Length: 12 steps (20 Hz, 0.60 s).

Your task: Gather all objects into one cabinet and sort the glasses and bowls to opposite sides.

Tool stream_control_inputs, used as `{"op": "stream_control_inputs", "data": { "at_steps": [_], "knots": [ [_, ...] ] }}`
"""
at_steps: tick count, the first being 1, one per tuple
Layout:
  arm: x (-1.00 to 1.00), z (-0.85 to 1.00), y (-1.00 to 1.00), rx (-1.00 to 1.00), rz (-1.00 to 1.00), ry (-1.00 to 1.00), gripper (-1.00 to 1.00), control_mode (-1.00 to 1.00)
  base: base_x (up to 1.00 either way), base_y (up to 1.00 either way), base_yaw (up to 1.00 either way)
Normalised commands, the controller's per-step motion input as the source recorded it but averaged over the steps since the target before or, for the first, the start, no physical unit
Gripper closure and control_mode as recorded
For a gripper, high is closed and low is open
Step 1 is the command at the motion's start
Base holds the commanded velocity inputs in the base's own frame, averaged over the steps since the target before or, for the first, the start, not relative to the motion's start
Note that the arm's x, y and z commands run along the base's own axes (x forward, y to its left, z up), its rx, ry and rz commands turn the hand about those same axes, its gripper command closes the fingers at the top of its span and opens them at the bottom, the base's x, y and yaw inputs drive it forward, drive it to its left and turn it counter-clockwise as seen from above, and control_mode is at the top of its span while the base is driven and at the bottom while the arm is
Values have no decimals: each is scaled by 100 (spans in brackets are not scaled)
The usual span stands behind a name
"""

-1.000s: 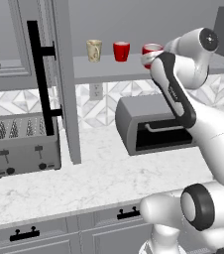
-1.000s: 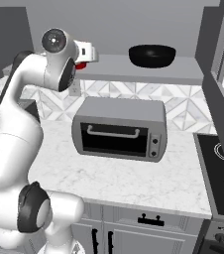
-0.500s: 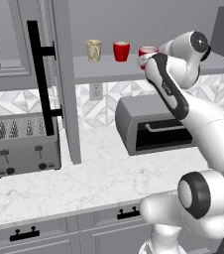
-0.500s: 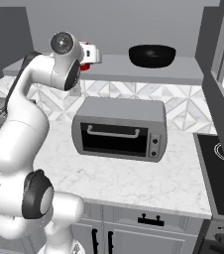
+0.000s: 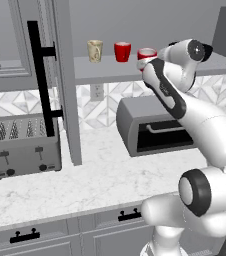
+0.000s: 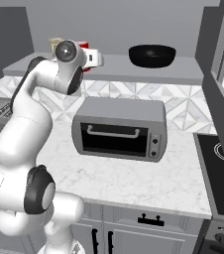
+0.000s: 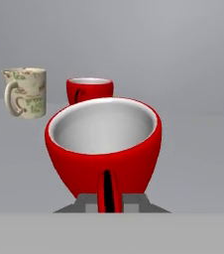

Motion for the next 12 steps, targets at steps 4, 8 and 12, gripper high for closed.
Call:
{"op": "stream_control_inputs", "data": {
  "at_steps": [4,8,12],
  "knots": [
    [34,-10,0,0,0,0,100,-100,0,0,0],
    [36,-9,0,0,0,0,100,-100,0,0,0],
    [44,-4,0,0,0,3,100,-100,0,0,0]
  ]
}}
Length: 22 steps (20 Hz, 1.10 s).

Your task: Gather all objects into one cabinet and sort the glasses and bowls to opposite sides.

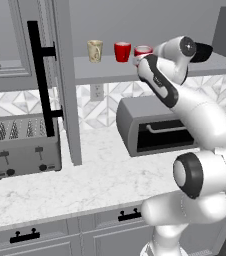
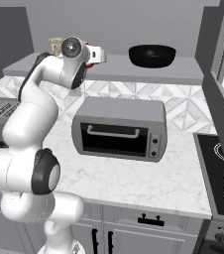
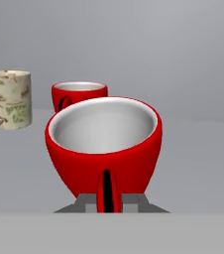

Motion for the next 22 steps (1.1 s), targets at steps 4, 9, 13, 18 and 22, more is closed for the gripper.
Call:
{"op": "stream_control_inputs", "data": {
  "at_steps": [4,9,13,18,22],
  "knots": [
    [40,-5,0,0,0,1,100,-100,0,0,0],
    [38,-8,0,0,0,0,-100,-100,0,0,0],
    [23,-3,0,0,1,0,-100,-100,0,0,0],
    [-2,0,0,0,4,-1,-100,-100,0,0,0],
    [-30,0,0,0,5,-6,-100,-100,0,0,0]
  ]
}}
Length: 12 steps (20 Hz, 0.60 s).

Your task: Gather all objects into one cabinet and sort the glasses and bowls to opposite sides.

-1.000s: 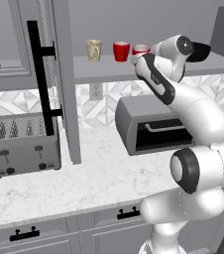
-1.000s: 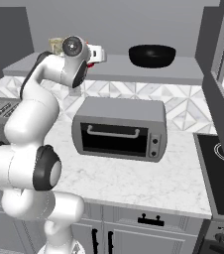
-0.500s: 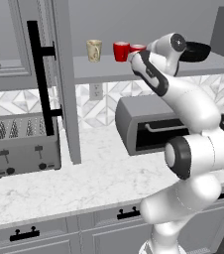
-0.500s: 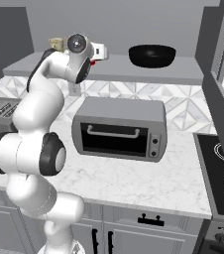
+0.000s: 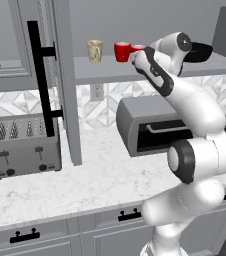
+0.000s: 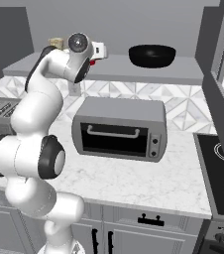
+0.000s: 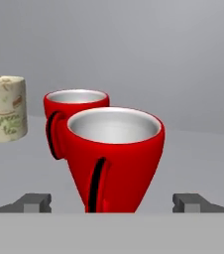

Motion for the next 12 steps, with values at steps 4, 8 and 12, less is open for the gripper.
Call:
{"op": "stream_control_inputs", "data": {
  "at_steps": [4,8,12],
  "knots": [
    [-38,2,0,0,3,-9,-100,-100,0,0,0],
    [-69,13,0,0,0,-5,-100,-100,0,0,0],
    [-97,35,0,1,0,-1,-100,-100,0,0,0]
  ]
}}
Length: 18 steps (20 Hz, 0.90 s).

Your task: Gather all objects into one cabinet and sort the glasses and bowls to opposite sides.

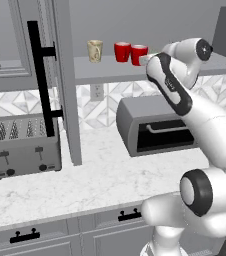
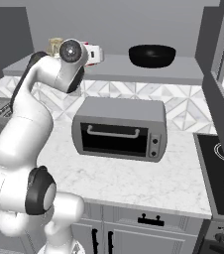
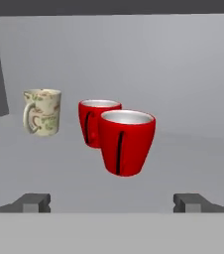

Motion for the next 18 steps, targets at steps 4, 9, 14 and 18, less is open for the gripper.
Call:
{"op": "stream_control_inputs", "data": {
  "at_steps": [4,9,14,18],
  "knots": [
    [-100,57,0,1,0,0,-100,-100,0,0,0],
    [-98,57,0,3,0,0,-100,-100,0,0,0],
    [-83,11,0,5,0,2,-100,-100,0,0,0],
    [-91,12,0,8,0,4,-100,-100,0,0,0]
  ]
}}
